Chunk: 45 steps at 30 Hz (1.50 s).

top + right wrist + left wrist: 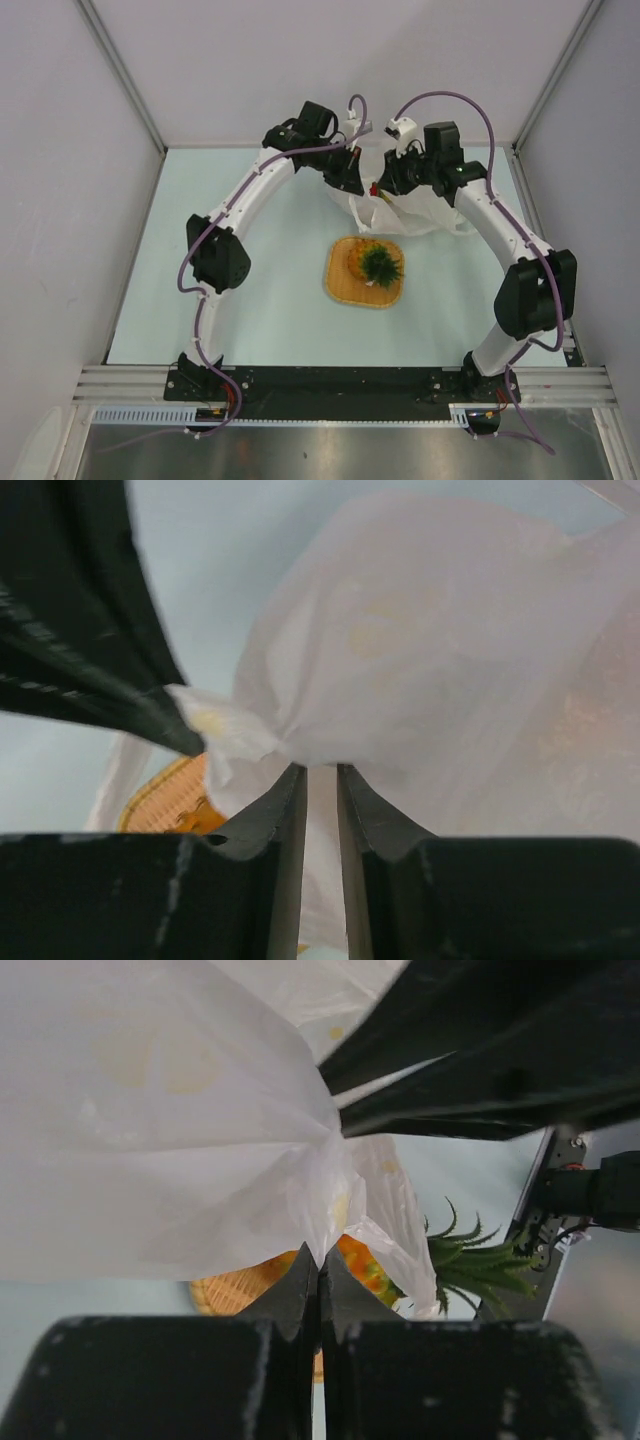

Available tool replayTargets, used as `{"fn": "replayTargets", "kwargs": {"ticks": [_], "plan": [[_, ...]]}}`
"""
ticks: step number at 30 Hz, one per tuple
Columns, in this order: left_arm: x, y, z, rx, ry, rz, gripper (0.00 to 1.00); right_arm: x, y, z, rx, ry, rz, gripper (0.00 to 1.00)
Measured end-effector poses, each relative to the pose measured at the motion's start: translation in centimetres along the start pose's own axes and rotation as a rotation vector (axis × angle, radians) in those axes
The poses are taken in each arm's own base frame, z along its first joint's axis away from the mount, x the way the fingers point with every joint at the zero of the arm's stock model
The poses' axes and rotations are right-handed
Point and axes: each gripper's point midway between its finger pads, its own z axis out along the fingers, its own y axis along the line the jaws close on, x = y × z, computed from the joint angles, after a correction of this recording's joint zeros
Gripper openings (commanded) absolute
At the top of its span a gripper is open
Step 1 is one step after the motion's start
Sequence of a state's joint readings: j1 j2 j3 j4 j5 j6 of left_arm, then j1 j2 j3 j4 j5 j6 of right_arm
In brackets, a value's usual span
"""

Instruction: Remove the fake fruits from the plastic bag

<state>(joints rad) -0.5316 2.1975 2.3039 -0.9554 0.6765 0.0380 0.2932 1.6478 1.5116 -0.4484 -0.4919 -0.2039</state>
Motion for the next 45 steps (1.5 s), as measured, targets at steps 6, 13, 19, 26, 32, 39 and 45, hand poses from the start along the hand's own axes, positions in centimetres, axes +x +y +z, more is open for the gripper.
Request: {"fn": "replayTargets", "kwargs": {"ticks": [6,13,19,26,32,39,45], "plan": [[-1.2,-1.0,-0.2,0.037,-0.037,0.018,0.0,2.3,-1.6,1.8,0.034,0.066,0.024,0.17],[-1.9,-1.5,-0.3,0.056,-0.06,0.02,0.0,3.0,-2.2,2.2,0.064,0.082,0.029,0.16],[-2.5,-2.3,-0.6,0.091,-0.078,0.029,0.0,5.0,-7.1,6.4,0.197,0.115,0.11,0.19],[-1.7,-1.3,-0.5,0.072,-0.057,0.014,0.0,6.1,-15.6,9.0,0.465,0.139,0.107,0.61],[0.5,0.0,0.2,0.035,0.003,-0.024,0.0,5.0,-18.1,9.1,0.555,0.119,0.062,0.82],[0.4,0.3,0.2,0.021,0.0,-0.021,0.0,8.2,-18.1,11.3,0.538,0.191,0.038,0.89],[0.4,0.7,0.2,0.001,0.001,-0.022,0.0,11.2,-18.8,12.9,0.542,0.252,0.044,0.98]]}}
